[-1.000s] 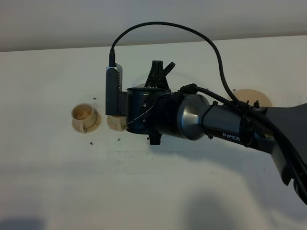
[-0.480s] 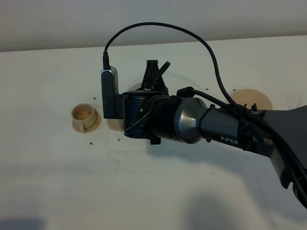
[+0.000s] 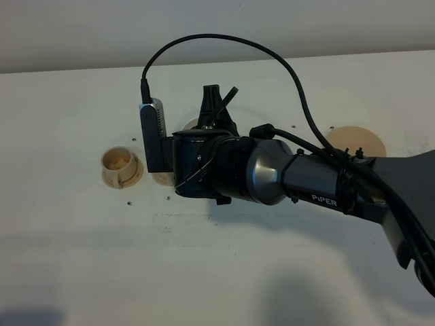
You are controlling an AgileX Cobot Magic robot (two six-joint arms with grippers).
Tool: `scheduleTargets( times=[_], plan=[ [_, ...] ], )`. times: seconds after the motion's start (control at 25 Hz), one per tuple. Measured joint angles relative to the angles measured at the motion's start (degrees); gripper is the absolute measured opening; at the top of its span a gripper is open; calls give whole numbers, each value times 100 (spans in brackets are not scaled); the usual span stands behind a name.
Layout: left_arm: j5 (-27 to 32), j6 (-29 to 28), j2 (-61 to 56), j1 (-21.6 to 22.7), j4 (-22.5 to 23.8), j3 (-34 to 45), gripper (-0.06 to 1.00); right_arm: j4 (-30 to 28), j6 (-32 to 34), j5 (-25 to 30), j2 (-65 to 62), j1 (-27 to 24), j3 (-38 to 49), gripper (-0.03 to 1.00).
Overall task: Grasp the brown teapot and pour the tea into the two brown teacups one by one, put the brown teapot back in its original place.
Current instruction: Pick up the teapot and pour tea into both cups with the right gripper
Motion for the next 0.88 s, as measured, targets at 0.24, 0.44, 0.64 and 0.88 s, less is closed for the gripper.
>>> scheduleTargets(
  times=[0.24,0.44,0.64,0.88],
  plan=[
    [0,0,0,0,0,0,33,-179,-6,2,0,6,0,10],
    [0,0,0,0,0,0,33,-337,-20,6,0,75,0,10],
    [0,0,0,0,0,0,33,-440,-54,6,0,93,0,10],
    [0,0,0,0,0,0,33,-499,-136,6,0,93,0,10]
  ],
)
